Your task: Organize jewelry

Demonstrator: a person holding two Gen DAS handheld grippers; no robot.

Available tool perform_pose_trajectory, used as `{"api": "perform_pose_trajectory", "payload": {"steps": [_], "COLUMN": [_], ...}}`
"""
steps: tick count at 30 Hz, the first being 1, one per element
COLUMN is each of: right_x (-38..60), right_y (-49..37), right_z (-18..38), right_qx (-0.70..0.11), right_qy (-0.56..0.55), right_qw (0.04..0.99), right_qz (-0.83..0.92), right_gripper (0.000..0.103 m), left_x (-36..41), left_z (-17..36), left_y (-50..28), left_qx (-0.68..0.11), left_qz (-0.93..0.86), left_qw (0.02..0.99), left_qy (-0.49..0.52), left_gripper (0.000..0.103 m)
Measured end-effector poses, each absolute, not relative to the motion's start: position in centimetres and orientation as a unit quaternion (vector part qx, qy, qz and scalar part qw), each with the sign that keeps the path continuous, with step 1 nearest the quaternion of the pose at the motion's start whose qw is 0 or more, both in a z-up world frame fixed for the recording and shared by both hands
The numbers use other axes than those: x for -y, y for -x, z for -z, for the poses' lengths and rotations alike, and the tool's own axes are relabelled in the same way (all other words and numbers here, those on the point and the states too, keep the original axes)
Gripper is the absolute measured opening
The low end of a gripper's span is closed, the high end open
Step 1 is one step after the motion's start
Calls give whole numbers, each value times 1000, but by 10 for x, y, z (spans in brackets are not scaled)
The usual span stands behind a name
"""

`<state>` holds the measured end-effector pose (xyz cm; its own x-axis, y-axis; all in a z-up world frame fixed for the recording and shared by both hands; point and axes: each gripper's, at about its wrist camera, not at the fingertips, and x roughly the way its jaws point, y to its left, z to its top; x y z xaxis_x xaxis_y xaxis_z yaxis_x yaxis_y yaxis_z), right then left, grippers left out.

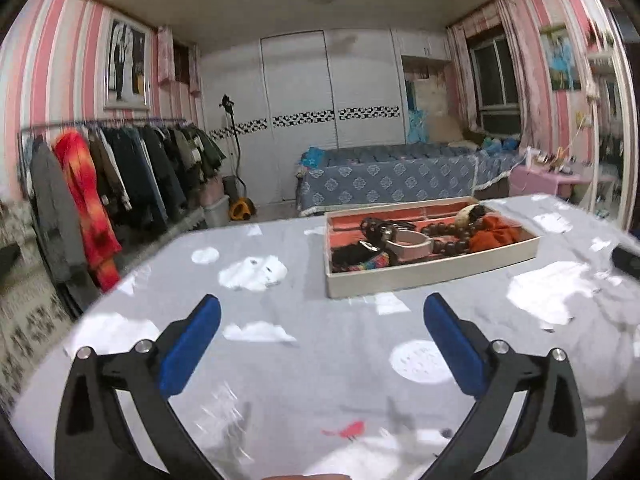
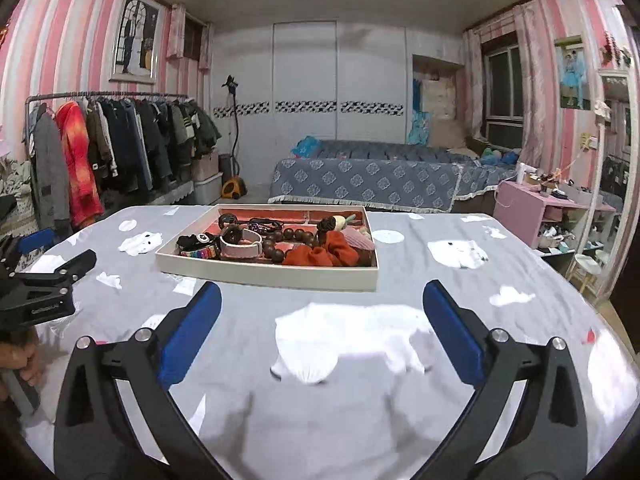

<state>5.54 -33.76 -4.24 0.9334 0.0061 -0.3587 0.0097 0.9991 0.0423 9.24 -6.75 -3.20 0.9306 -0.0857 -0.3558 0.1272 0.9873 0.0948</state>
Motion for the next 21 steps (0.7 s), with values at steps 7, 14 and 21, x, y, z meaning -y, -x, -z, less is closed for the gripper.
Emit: {"api": "perform_pose_trajectory", "payload": {"steps": [7,14,21], "right_x": [325,330,333], "right_y": [-40,-44,-42], "right_z": [49,52,52], "right_qx": [-158,-168,-165], "right_qy": [-5,-18,-27], "right_qw": [987,986,986], "right_qz": [-3,-3,-6], "right_gripper": [98,98,98], "left_x": [67,51,51], "left_z": [33,33,33], "left_y": [-81,-81,-80], "left_qx": [-165,-164,-160], "left_qz": [63,50,49], "left_qw": [984,985,986], "left_qy": [-40,-2,-6], "left_gripper": [99,99,99]}}
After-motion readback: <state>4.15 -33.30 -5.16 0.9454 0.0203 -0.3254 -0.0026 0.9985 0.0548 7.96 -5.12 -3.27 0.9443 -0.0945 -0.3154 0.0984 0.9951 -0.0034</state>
